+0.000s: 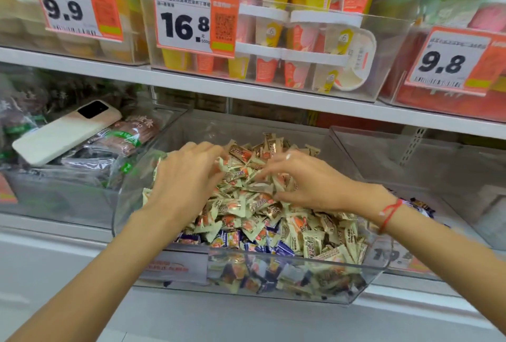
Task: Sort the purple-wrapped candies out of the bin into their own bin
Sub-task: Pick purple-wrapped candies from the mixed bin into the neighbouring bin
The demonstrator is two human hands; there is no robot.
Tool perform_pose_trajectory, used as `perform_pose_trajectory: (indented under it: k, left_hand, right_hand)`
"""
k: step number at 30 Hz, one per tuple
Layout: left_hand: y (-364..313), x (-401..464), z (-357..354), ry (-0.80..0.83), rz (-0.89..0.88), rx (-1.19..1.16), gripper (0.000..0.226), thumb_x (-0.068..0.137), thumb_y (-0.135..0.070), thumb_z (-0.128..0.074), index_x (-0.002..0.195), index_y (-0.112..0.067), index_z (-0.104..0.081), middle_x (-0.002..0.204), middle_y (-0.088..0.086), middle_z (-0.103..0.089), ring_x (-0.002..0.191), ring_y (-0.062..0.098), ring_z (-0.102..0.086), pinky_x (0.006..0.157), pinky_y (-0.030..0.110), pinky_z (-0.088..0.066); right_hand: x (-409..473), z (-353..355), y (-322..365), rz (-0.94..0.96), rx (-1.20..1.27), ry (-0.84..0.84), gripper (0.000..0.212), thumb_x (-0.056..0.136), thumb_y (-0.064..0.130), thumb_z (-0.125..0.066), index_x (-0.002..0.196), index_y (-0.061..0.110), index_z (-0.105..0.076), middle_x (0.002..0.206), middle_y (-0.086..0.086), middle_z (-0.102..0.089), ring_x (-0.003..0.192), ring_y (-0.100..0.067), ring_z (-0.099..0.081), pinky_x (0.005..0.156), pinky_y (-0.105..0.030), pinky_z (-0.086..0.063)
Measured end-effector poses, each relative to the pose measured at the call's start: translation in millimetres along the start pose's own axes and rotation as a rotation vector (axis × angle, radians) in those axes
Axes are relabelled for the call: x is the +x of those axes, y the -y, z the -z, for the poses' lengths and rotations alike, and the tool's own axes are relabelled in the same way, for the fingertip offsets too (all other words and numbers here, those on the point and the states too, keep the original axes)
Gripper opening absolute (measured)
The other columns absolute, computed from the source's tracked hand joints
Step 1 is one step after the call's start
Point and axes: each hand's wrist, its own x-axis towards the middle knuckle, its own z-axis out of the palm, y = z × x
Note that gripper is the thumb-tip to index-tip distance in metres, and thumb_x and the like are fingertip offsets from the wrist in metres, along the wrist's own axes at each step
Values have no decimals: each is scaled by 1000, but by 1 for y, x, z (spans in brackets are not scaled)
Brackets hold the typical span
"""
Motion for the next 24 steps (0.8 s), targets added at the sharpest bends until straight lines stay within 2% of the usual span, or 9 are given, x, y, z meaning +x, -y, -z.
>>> perform_pose_trajectory:
  k: [3,5,8,10,12,15,17,21,24]
  left_hand:
    - [-3,-14,10,294,-185,-238,30,91,-43,-57,121,-40,-58,134,-22,-48,125,2,-40,103,28,-35]
    - [-7,-19,15,553,-249,-312,32,89,-47,-58,120,-44,-59,136,-25,-45,126,-2,-35,105,25,-28]
    - [-5,-14,14,741,-312,-229,40,86,-47,-63,125,-47,-55,142,-22,-39,129,3,-34,102,22,-24]
    - [-3,-8,8,811,-354,-109,45,84,-52,-62,127,-52,-50,145,-22,-33,131,6,-30,105,27,-21]
    - [-2,-5,-1,810,-362,-37,45,81,-57,-62,125,-54,-51,138,-22,-35,127,6,-31,101,30,-22]
    - [-5,-3,-11,722,-330,-42,37,76,-61,-65,111,-53,-61,119,-24,-41,114,2,-35,83,29,-20]
    - [-4,-3,-15,675,-316,-49,32,74,-62,-66,103,-48,-66,111,-26,-41,108,0,-36,79,28,-20]
    - [-2,-8,-17,603,-310,-95,22,77,-58,-65,92,-42,-69,108,-26,-44,97,-3,-32,79,28,-19]
    - [0,-11,-17,527,-255,-129,16,80,-55,-64,87,-40,-66,113,-26,-49,103,-3,-37,81,27,-20]
  right_hand:
    - [-22,13,7,21,460,339,24,82,15,-74,106,20,-72,97,8,-71,76,1,-61,71,-13,-45]
    - [-30,12,10,40,535,485,29,83,14,-74,111,19,-71,97,6,-71,70,-1,-58,68,-18,-46]
    - [-25,-1,10,55,389,655,51,80,24,-77,127,34,-60,135,9,-56,117,0,-51,99,-20,-38]
    - [-17,-10,12,65,285,701,60,76,32,-80,130,38,-57,139,11,-50,125,-3,-44,100,-19,-32]
    - [-12,-15,16,100,166,689,61,74,40,-80,130,40,-56,133,9,-52,118,-8,-47,93,-24,-36]
    - [-12,-19,22,143,-30,639,58,78,50,-73,131,42,-51,126,7,-53,110,-13,-48,86,-32,-41]
    - [-16,-23,23,164,-68,561,50,82,53,-67,127,41,-52,119,7,-58,100,-14,-51,80,-34,-43]
    - [-21,-34,19,185,-53,355,28,91,52,-55,93,24,-58,83,1,-61,71,-18,-49,60,-39,-43]
    - [-13,-36,17,98,-18,305,25,92,44,-58,83,21,-56,73,-2,-59,65,-18,-47,60,-37,-39]
